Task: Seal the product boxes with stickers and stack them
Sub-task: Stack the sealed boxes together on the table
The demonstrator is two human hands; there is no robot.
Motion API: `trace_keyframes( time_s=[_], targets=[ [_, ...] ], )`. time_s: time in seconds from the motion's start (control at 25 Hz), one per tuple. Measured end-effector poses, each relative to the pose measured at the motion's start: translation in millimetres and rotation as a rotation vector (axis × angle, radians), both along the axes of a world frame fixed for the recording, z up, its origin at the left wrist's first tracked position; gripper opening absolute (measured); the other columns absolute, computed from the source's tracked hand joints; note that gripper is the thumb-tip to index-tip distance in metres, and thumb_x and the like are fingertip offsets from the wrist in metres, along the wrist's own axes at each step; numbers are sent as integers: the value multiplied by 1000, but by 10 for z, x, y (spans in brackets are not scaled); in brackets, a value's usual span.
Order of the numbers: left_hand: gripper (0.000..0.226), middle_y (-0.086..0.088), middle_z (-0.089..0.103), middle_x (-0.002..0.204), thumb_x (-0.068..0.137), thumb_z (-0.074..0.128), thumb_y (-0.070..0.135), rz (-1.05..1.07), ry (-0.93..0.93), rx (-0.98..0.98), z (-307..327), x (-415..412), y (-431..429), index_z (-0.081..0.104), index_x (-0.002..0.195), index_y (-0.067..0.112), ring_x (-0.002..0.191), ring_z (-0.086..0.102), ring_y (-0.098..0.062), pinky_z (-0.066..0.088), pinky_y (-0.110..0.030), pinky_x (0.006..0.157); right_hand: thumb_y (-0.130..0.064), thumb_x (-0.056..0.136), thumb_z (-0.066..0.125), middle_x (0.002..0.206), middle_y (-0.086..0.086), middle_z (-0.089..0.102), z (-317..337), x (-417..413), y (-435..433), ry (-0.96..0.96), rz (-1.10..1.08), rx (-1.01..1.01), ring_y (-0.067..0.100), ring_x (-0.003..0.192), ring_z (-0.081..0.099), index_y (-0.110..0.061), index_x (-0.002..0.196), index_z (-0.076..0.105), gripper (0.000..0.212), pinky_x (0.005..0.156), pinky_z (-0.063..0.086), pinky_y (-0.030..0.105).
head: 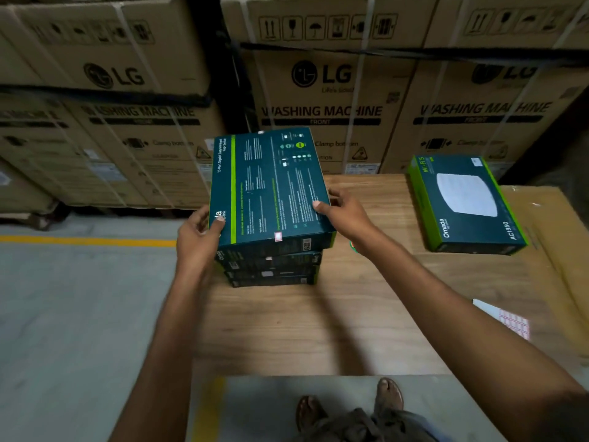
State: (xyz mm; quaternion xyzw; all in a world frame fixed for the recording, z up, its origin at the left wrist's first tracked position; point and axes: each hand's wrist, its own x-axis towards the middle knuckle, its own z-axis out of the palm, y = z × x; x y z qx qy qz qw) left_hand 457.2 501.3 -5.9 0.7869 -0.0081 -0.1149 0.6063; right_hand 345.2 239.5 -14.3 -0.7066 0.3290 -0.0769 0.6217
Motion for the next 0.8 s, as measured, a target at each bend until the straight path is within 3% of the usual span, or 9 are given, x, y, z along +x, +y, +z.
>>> trace_keyframes(
  time_s=[0.08, 0.24, 0.32, 0.56, 0.72, 0.8],
  targets=[
    [51, -1, 67, 140, 102, 67, 14, -30, 10, -37, -39, 2, 16, 53, 151, 15, 125, 66, -18, 54, -43, 108, -30, 95, 75, 140, -2, 62, -1, -31, 29, -12, -33, -8, 15, 117, 63, -22, 147, 51, 58, 101, 54, 41],
    [50, -1, 64, 144, 103, 66, 17, -50, -41, -40, -71, -13, 36, 51, 151, 16, 127, 64, -14, 52, -39, 110, -26, 95, 74, 138, -7, 61, 118, -182, 257, -135, 48, -603, 12, 127, 49, -28, 135, 66, 40, 102, 40, 31],
    [51, -1, 63, 145, 104, 65, 22, -49, -44, -35, -84, -43, 29, 50, 153, 15, 129, 63, -15, 51, -40, 112, -33, 96, 73, 139, -9, 60, 78, -197, 404, -149, 156, -755, 13, 129, 44, -30, 128, 71, 33, 103, 38, 33],
    [57, -1, 52, 158, 106, 60, 39, -80, -41, -5, -141, -83, 49, 44, 159, 25, 143, 51, -22, 44, -49, 119, -50, 90, 75, 149, -9, 52, 13, -208, 521, -140, 213, -741, 16, 138, 34, -36, 125, 74, 38, 108, 33, 34],
    [55, 4, 55, 155, 106, 61, 36, -79, -42, -33, -153, -91, 83, 46, 158, 28, 139, 54, -16, 46, -43, 117, -58, 89, 68, 138, -20, 62, -80, -247, 680, -226, 231, -862, 14, 132, 45, -43, 111, 79, 28, 108, 39, 49],
    [56, 4, 53, 157, 106, 61, 39, -88, -52, -35, -174, -93, 100, 45, 158, 29, 141, 53, -16, 46, -44, 117, -61, 90, 63, 133, -22, 65, -126, -239, 684, -251, 196, -880, 12, 128, 47, -44, 109, 80, 31, 104, 40, 51]
  ],
)
